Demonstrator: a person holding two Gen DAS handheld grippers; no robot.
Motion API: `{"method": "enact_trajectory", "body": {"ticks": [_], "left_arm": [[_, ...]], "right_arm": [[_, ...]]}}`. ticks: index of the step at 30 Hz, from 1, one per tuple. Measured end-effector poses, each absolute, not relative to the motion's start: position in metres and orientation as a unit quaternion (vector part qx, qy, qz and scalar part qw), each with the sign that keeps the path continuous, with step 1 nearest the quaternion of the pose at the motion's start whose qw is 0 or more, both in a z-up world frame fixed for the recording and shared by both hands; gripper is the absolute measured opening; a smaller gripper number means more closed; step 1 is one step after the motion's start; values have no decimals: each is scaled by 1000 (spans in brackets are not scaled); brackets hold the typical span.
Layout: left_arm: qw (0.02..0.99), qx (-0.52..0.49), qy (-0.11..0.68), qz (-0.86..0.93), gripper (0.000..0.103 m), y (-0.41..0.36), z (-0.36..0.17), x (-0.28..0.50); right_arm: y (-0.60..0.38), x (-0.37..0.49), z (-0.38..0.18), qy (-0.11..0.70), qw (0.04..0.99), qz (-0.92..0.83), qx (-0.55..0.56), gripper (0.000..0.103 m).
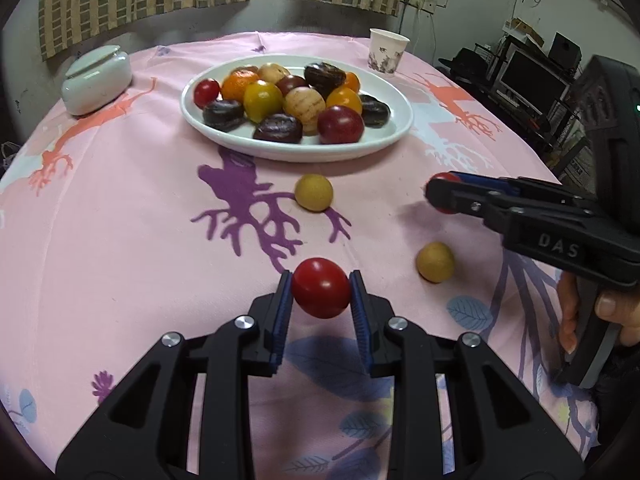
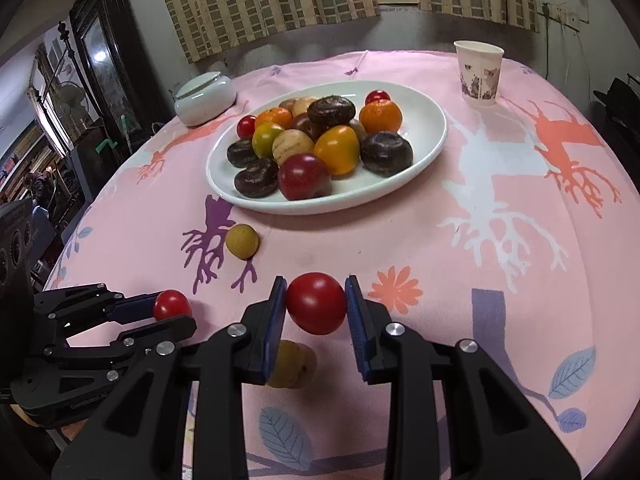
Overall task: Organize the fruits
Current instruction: 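Grasp another red tomato with the right tool while the left tool holds its tomato, then place both tomatoes on the white plate and open both tools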
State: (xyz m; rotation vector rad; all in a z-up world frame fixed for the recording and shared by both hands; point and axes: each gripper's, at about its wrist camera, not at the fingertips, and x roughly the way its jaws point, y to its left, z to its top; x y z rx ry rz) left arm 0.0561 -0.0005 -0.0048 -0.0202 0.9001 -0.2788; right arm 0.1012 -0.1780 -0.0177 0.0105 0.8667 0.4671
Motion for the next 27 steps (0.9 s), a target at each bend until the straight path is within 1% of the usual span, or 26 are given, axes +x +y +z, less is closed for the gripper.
{"method": "enact_trajectory", "body": {"ticks": [4,7,11,15,19,22,25,26,27], "left_arm": [[901,-3,417,-120,29,2,11,55],[905,25,408,-119,29,-2,23,58],[908,29,401,-117,29,-2,43,75],[918,34,379,-108,29,-3,61,100],[918,27,386,-87,29,1,61,137],[913,16,399,-81,28,7,50,164],[908,-25,408,-92,28,21,44,162],[911,-14,402,-88,29,22,43,152],[913,-2,398,-89,39,22,41,145]], "right_arm": [[-180,95,-1,391,892,227,-6,30],[-186,96,19,369,901,226,-12,31],[-198,105,42,347,912,218,-27,31],[-203,120,53,335,917,214,-25,31],[-202,144,55,331,919,214,-11,31],[-198,172,50,340,917,209,12,31],[-196,184,44,350,912,211,35,31],[-196,183,42,349,911,215,39,31],[-196,182,41,348,912,215,35,31]]}}
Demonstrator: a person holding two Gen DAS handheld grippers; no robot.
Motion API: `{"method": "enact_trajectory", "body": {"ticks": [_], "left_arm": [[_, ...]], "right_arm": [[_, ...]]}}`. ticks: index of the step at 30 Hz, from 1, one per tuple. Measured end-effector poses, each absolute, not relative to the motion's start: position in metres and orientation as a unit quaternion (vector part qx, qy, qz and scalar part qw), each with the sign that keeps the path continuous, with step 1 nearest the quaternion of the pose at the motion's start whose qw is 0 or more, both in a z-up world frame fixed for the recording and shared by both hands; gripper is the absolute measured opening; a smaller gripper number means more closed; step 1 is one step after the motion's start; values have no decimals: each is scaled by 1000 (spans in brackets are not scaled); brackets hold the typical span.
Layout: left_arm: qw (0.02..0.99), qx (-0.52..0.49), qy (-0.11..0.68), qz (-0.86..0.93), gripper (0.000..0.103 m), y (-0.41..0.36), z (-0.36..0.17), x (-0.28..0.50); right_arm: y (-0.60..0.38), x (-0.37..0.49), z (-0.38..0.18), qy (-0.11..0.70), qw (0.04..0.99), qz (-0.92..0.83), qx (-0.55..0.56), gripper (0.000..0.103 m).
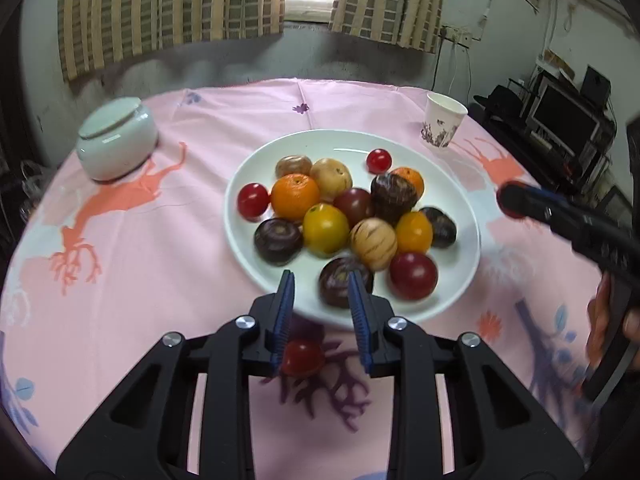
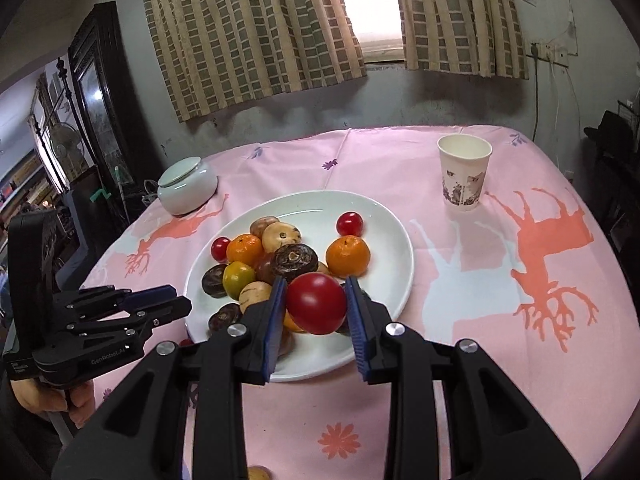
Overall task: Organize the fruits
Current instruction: 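Place both tomatoes on the white plate and open both tools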
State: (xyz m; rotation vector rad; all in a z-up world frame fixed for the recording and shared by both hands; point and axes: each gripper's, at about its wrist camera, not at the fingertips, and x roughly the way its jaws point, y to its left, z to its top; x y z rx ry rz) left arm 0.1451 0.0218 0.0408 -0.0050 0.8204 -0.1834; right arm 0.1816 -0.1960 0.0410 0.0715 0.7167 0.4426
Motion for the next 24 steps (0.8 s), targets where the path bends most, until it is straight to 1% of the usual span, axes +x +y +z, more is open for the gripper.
{"method": "enact_trajectory", "body": {"ticks": [1,2,5,7,8,9,10,12,15,19,24], "left_arm": [[912,9,401,-92,48,22,36,138],[910,17,403,-90,54,22,32,135],[904,33,417,-85,54,22,15,132],[896,25,436,-82,52,26,1,135],[890,19,449,-85,43,28,-8,137],[884,15,458,-91,38,29,-14,139],[882,11,461,-94,37,29,-19,140],[888,13,450,-93,31,27,-19,138],[890,7,448,-87,30,26,-17,138],[900,12,425,-95,30,22,8,131],[911,13,403,-88,30,19,36,145]], "right_arm": [[-196,179,39,349,910,221,33,31],[-196,178,37,352,908,227,34,31],[-195,172,33,359,903,235,30,31],[-192,166,34,359,901,242,24,31],[-190,162,35,357,902,244,19,31],[-188,159,36,354,902,246,14,31],[-187,155,37,352,902,248,9,31],[-187,150,39,350,903,249,6,31],[-186,146,39,349,904,248,1,31],[-186,143,41,345,905,247,-8,31],[-187,151,43,342,909,238,-5,31]]}}
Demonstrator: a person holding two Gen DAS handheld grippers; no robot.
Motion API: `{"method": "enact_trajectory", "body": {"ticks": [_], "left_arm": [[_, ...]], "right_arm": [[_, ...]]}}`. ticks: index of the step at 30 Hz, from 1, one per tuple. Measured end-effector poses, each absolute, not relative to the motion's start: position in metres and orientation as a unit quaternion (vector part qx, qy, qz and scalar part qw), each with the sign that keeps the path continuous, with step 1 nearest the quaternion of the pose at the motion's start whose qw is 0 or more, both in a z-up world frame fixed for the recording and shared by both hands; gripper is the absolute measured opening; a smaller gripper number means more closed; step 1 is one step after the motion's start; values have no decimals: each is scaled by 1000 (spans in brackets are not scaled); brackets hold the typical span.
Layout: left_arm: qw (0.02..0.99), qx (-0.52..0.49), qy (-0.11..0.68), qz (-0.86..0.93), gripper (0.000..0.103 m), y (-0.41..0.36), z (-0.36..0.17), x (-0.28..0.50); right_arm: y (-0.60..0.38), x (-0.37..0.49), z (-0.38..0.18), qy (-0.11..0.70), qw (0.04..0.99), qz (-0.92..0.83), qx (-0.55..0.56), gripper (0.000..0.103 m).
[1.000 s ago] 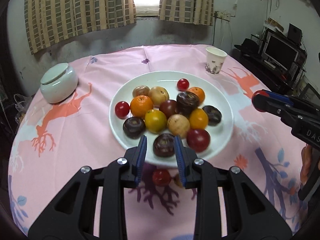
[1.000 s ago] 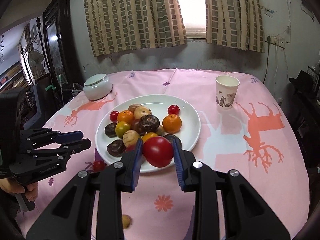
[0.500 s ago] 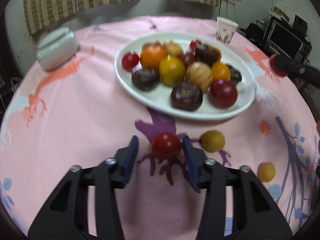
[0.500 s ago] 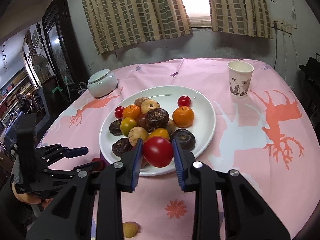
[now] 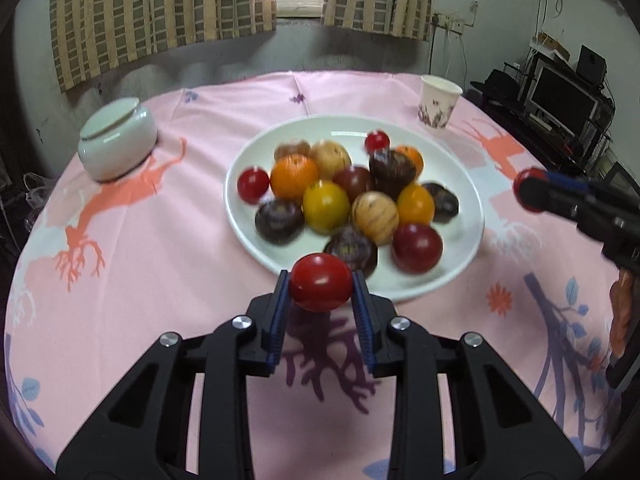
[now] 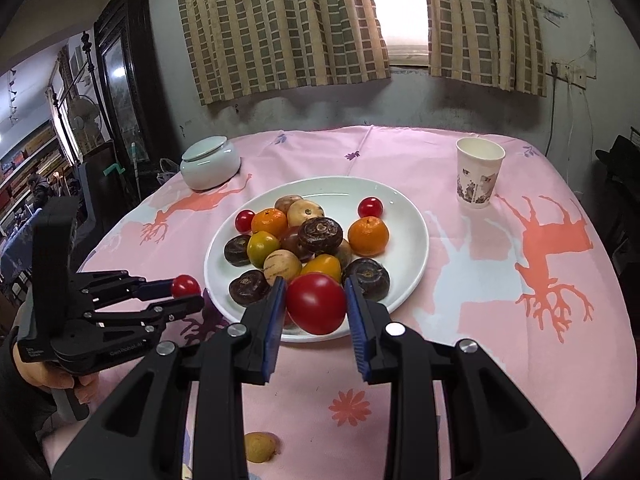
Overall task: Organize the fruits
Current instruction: 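Place both tomatoes on the white plate and open both tools, then withdraw both open tools from the plate toward the last fruits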
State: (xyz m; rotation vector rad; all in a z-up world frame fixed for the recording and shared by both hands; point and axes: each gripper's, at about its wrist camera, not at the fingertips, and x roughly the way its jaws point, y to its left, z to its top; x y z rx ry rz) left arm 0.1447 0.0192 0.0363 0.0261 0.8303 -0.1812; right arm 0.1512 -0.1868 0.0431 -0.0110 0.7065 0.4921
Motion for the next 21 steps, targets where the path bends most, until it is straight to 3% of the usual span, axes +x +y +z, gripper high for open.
{"method": "enact_trajectory", "body": {"ticks": [11,13,14,15,16,18,21], "left_arm": [[907,-20,417,-52,31,25,29,198],[908,-29,416,-35,45,29,27,201],[912,-35,409,-27,61,31,28,199],[916,-36,399,-22,65,33,31,197],[918,-36,394,-21,66,34,34,194],[919,-35,393,-23,66,36,38,191],[920,-38,390,-21,70,40,46,182]], "right_arm": [[-178,201,21,371,903,216,0,31],[-176,207,13,391,894,219,8,31],[-176,208,12,393,894,216,12,33],[-177,207,12,392,894,216,15,35],[-178,205,13,389,895,219,19,37],[-181,201,16,379,899,218,27,61],[-186,193,24,368,904,216,27,62]]}}
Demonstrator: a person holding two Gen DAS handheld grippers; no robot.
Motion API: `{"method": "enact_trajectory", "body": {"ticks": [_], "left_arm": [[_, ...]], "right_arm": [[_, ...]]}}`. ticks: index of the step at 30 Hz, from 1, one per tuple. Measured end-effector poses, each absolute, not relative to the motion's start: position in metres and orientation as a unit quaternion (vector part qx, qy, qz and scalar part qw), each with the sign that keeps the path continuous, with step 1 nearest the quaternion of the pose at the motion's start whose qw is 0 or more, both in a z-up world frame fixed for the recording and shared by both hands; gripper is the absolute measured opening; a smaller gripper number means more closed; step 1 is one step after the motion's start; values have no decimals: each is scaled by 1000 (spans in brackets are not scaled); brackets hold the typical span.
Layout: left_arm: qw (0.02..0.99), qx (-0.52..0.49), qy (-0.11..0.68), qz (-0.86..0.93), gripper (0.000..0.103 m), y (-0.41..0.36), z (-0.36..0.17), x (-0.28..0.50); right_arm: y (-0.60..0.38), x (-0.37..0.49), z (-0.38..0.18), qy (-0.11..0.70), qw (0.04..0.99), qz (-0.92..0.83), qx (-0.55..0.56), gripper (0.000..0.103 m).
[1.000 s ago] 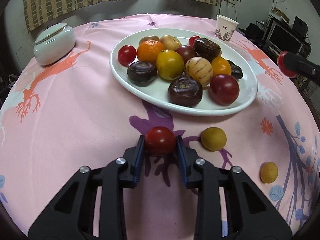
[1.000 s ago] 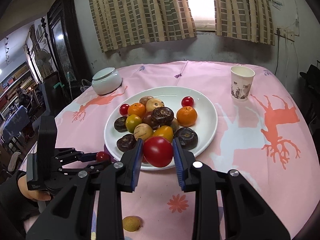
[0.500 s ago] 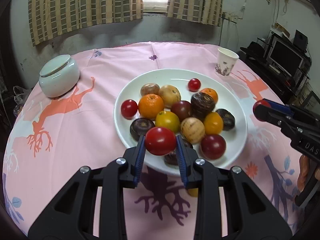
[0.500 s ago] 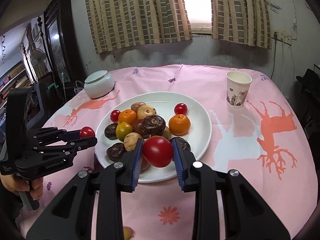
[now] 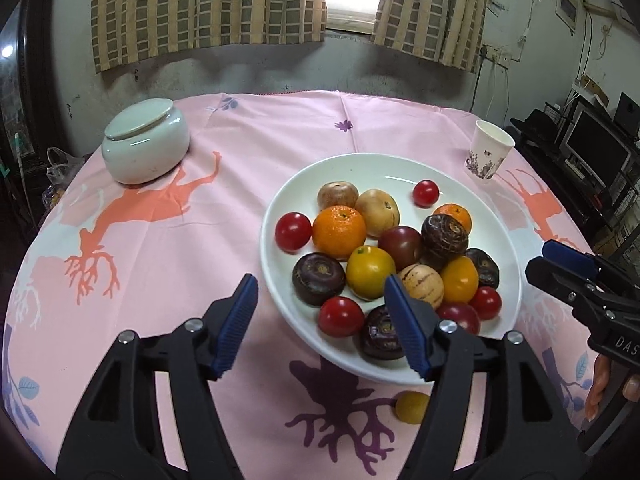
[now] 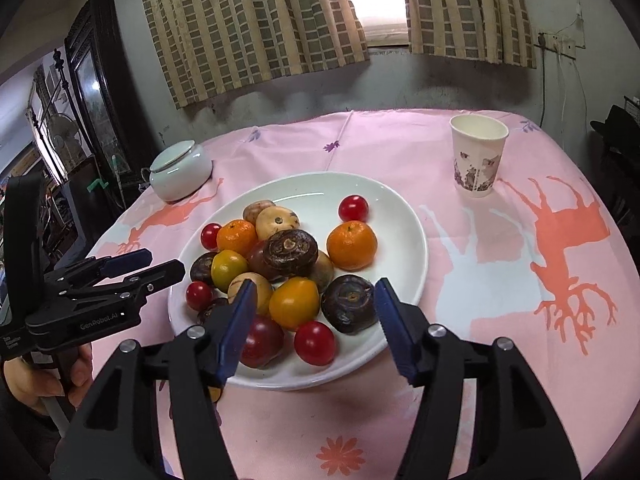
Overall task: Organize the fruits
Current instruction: 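Withdraw both open tools from the plate toward the last fruits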
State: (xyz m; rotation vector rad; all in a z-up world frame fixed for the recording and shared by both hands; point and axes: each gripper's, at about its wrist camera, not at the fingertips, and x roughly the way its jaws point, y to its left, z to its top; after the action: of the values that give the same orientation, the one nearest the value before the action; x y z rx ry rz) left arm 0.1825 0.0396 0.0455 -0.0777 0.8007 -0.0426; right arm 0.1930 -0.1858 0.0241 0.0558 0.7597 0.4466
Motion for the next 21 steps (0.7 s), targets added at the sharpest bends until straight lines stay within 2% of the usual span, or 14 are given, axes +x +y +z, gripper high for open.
{"method": "enact_trajectory", "body": {"ticks": [11,17,21], "left_arm": [[920,-37,389,-25,79,35,48,132],[917,-46,394,-34,86,26,37,106],[916,-36,399,-37,86,20,27,96]], "right_arm": [[-200,137,36,366,903,227,5,62],[-195,103,22,379,893,244,-18,62],[-182,84,2,399,879,257,-51,62]]}}
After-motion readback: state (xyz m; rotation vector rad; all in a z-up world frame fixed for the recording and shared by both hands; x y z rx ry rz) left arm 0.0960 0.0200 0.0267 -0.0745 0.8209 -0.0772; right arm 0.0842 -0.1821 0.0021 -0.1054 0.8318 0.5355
